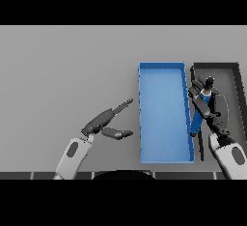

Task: Pick up the blue pipe and place it into the blue bin.

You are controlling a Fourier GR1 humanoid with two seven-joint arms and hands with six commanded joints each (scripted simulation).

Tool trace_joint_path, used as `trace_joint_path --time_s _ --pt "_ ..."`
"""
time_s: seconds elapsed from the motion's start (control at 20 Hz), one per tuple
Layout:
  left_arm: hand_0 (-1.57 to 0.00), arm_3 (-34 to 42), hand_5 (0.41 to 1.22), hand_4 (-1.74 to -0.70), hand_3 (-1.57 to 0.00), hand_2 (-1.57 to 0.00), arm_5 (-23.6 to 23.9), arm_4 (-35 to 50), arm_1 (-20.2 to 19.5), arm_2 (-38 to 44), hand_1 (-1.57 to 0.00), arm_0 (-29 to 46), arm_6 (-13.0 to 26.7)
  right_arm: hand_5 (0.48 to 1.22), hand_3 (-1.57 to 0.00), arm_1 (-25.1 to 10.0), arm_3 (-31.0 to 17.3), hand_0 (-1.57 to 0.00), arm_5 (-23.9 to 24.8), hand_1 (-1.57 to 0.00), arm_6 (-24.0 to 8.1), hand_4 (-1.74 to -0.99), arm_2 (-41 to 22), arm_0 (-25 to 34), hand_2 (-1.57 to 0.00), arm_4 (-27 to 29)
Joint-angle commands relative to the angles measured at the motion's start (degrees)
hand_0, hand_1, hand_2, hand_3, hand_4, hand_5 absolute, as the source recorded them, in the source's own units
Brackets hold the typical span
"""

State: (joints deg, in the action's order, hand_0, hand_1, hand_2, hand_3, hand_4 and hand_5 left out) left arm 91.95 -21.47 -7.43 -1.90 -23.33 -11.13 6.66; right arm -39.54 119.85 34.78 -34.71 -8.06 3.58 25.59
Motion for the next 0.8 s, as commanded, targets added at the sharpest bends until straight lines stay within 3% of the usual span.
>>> trace_joint_path --time_s 0.0,0.1,0.15,0.2,0.35,0.4,0.45,0.55,0.6,0.75 --pt "0.0 0.0 0.425 -0.88 0.0 0.0 -0.2 0.3 -0.3 0.2 0.0 0.1 -0.3 1.221 -1.57 -1.8 0.2 -1.57 3.1 -1.57 -0.2 -1.741 -2.2 -1.1 -1.57 0.0" --pt "0.0 0.7 0.422 -0.89 0.0 0.0 -0.1 0.0 -0.3 -0.6 0.0 1.6 -1.3 1.221 -1.52 -2.7 -0.3 -1.57 7.7 -1.57 -0.2 -1.741 -5.9 -2.9 -1.57 0.4" --pt "0.0 1.0 0.42 -0.89 0.0 0.0 -0.2 0.0 -0.7 -0.5 0.0 1.8 -1.2 1.221 -1.26 -3.7 -0.1 -1.57 10.4 -1.57 -0.2 -1.741 -8.5 -3.4 -1.57 0.3" --pt "0.0 0.4 0.42 -0.89 0.0 0.0 0.0 -0.3 -0.5 -0.4 0.0 0.9 -0.9 1.221 -1.13 -6.7 -0.9 -1.57 12.3 -1.57 -0.2 -1.741 -10.9 -3.4 -1.57 1.9" --pt "0.0 0.9 0.421 -0.88 0.0 0.0 0.1 -0.3 -0.6 -0.4 0.0 0.9 -0.5 1.221 -0.85 -9.6 -2.1 -1.57 18.6 -1.55 0.6 -1.741 -16.7 -1.0 -1.57 0.7" --pt "0.0 0.6 0.421 -0.88 0.0 0.0 0.1 -0.3 -0.5 -0.4 0.0 0.6 -0.3 1.221 -0.79 -10.0 -3.6 -1.46 19.3 -1.34 1.3 -1.678 -17.9 -0.2 -1.34 1.0" --pt "0.0 0.7 0.422 -0.88 0.0 0.0 -0.1 -0.2 -0.7 -0.5 0.0 1.1 -0.8 1.221 -0.63 -11.1 -4.1 -1.17 20.1 -1.07 1.5 -1.592 -19.2 0.2 -1.07 1.5" --pt "0.0 1.0 0.425 -0.88 0.0 0.0 0.0 -0.5 -0.6 -0.7 0.0 1.1 -0.1 1.221 -0.4 -12.9 -6.1 -0.75 20.2 -0.68 0.4 -1.413 -21.2 0.9 -0.68 4.5" --pt "0.0 1.1 0.427 -0.88 0.0 0.0 0.1 -0.8 -0.7 -1.0 0.0 1.5 -0.5 1.221 -0.32 -15.8 -7.2 -0.6 19.8 -0.55 0.0 -1.337 -24.3 2.3 -0.55 9.1" --pt "0.0 1.6 0.429 -0.88 0.0 0.0 0.3 -0.2 -0.6 -0.7 0.0 1.7 -0.4 1.084 -0.16 -24.3 -8.4 -0.31 19.6 -0.28 -0.2 -1.175 -37.3 10.9 -0.28 20.8"
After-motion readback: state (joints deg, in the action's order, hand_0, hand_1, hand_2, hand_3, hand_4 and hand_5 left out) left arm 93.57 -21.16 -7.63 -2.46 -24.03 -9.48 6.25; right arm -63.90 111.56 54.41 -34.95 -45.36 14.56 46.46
